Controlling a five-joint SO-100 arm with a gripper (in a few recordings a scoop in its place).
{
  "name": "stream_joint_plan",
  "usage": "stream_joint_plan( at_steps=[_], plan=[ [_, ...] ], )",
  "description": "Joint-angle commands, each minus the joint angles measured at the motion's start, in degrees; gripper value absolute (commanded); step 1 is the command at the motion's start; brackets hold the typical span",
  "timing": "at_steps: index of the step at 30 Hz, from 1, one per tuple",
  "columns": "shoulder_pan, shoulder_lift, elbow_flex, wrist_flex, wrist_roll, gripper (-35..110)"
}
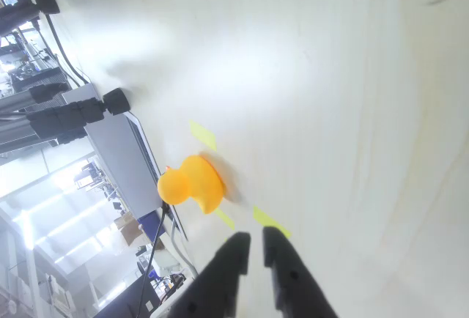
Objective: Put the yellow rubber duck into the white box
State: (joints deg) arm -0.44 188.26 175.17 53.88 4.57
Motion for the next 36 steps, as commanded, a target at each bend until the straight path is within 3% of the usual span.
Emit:
stream_joint_plan(
  at_steps=[1,29,32,36],
  plan=[
    [-1.23,2.9,1.23,1.05,0.35,0],
    [-0.79,2.64,1.14,0.7,0.62,0],
    [0.09,-6.33,-4.66,-4.31,-0.18,0],
    [1.32,-27.51,-26.28,-2.2,-0.88,0]
  ],
)
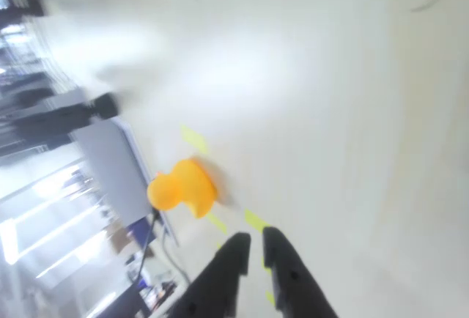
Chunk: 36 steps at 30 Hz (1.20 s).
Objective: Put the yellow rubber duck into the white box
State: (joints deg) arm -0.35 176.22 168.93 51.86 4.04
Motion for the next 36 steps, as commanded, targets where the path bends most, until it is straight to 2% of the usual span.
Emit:
stream_joint_plan(
  at_steps=[1,9,10,12,14,16,19,25,36],
  plan=[
    [1.14,-20.83,-26.37,1.58,-0.35,0],
    [-0.18,-45.88,-65.65,18.54,-2.99,15],
    [-0.44,-47.9,-69.17,20.57,-6.77,17],
    [0.62,-51.42,-73.83,23.03,-18.28,30],
    [-1.32,-54.4,-77.43,25.31,-24.96,36],
    [-4.04,-57.22,-78.93,27.77,-32.96,54],
    [-6.77,-60.47,-79.19,28.56,-37.97,61],
    [-10.99,-69.79,-80.6,27.86,-41.4,67],
    [-14.68,-101.43,-112.41,38.23,-39.55,68]
  ],
)
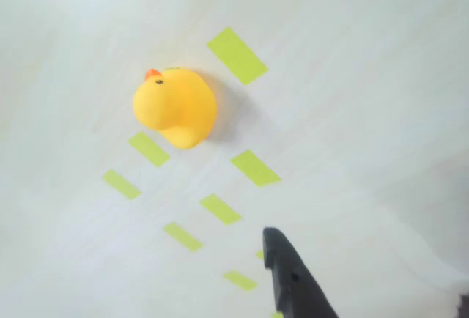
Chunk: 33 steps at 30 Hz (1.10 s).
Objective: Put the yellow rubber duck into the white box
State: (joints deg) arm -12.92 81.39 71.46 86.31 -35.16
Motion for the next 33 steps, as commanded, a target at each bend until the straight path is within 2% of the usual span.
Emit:
stream_joint_plan(
  at_steps=[1,15,25,27,29,33],
  plan=[
    [-2.11,-9.4,-17.14,4.31,-0.26,68],
    [-2.2,-31.82,-31.9,5.36,-0.88,63],
    [-2.64,-42.89,-43.59,7.47,-0.97,50],
    [-3.08,-44.12,-44.91,7.56,-0.97,39],
    [-3.52,-45.18,-46.49,7.91,-0.62,17],
    [-4.48,-47.46,-50.89,8.17,1.76,0]
  ],
)
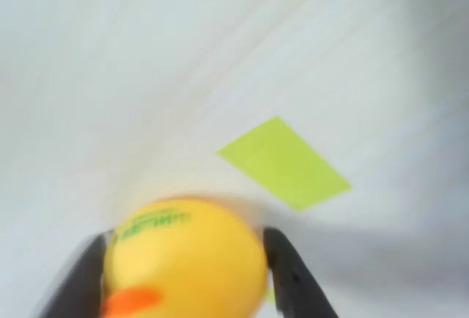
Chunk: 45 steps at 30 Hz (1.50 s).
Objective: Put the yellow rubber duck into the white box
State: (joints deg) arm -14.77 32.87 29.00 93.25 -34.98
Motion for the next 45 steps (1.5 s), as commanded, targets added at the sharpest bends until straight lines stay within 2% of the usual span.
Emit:
stream_joint_plan(
  at_steps=[1,8,14,21,26,29,34,45],
  plan=[
    [-2.72,0.62,-9.58,1.32,2.2,0],
    [-1.76,2.9,-15.82,2.37,7.91,0],
    [4.75,24.87,-12.57,2.55,15.21,0],
    [21.71,59.24,4.66,-1.05,18.9,0],
    [38.5,70.75,15.82,-5.01,19.95,0],
    [47.55,70.14,18.46,-7.29,19.6,0],
    [57.92,59.59,18.63,-17.58,19.6,0],
    [65.3,33.66,21.45,-34.63,10.55,0]
  ],
)
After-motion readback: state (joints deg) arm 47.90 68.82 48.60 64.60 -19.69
